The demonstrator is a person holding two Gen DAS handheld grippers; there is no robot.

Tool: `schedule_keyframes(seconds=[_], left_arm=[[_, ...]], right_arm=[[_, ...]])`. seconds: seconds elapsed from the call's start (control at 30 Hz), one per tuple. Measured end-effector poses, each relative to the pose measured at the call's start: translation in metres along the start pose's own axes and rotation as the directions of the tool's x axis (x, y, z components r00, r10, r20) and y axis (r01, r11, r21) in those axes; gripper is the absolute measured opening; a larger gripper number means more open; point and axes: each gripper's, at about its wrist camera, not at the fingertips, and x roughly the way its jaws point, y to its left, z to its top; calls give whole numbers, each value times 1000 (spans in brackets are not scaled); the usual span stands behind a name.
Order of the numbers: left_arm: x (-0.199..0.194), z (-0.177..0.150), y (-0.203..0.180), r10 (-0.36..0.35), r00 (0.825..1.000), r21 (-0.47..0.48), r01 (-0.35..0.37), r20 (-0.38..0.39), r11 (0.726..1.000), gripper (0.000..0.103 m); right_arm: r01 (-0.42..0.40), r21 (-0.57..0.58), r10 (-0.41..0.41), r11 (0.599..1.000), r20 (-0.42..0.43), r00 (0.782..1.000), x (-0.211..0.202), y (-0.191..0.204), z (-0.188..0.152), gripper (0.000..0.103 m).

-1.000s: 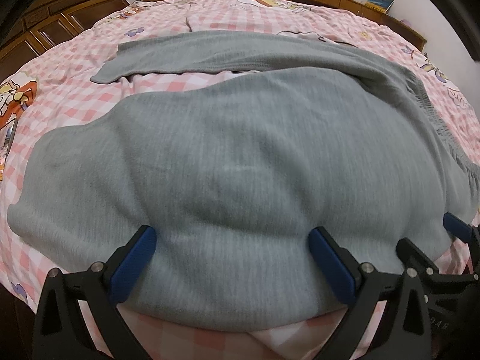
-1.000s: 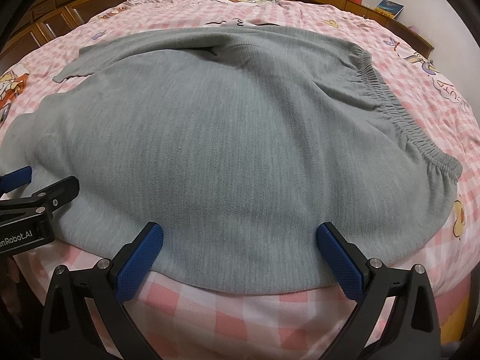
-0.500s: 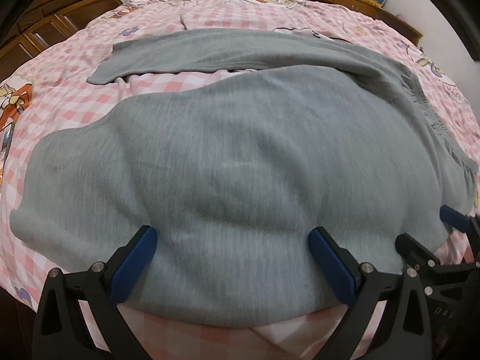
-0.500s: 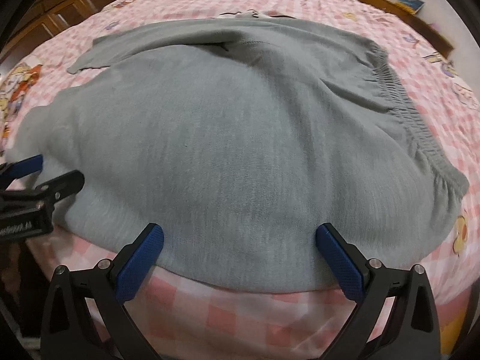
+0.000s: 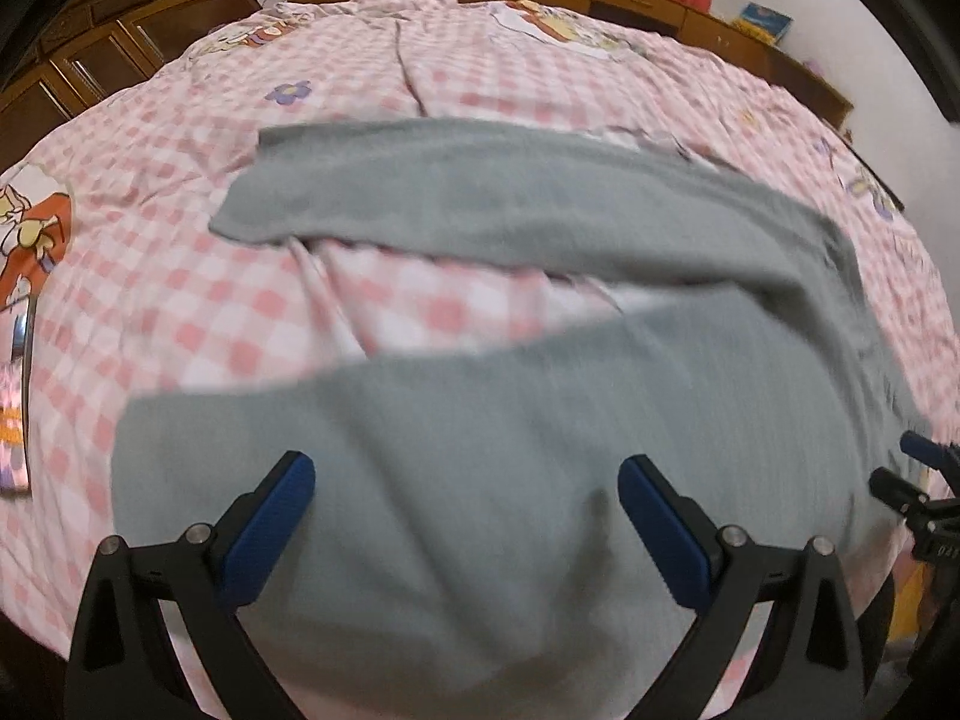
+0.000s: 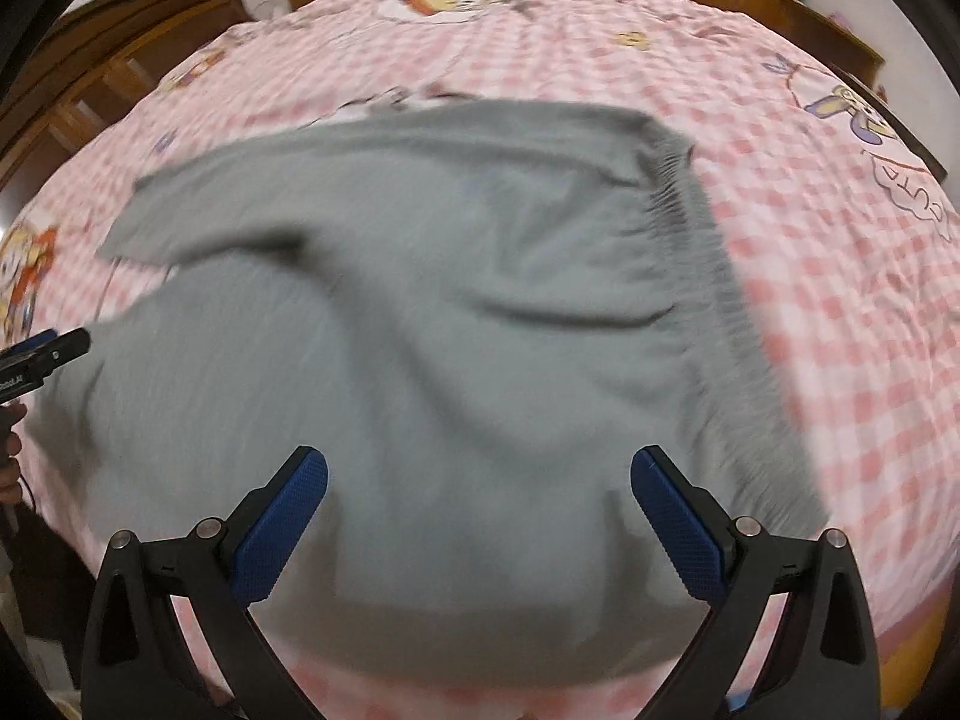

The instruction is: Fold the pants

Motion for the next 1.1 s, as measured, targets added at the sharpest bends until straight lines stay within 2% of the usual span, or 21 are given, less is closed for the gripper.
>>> schedule_keyframes(seconds=[0.13,0.4,0.53,0.6,0.73,0.9,1.1], left_arm=[[9,36,24,61,998,-15,-61,14,998,103],[36,108,79,136,990,-67,-133,40,989,103],[59,139,103,170,985,-82,-167,40,983,103],[74,154,114,169,985,-77,-166,34,983,102],[103,174,127,166,986,-65,-165,7,984,91],[135,192,140,157,987,-81,-158,-29,984,85],[153,201,149,92,996,-165,-93,-17,982,74]], right_arm=[[37,12,-37,999,6,999,5,-22,37,103],[98,20,-98,995,1,995,34,-65,102,103],[108,26,-108,994,-16,994,60,-82,133,98],[105,31,-104,994,-35,994,74,-88,144,96],[112,32,-110,993,-66,992,103,-97,162,96],[86,26,-82,996,-124,989,135,-104,170,98],[60,1,-60,998,-124,990,140,-107,169,98]])
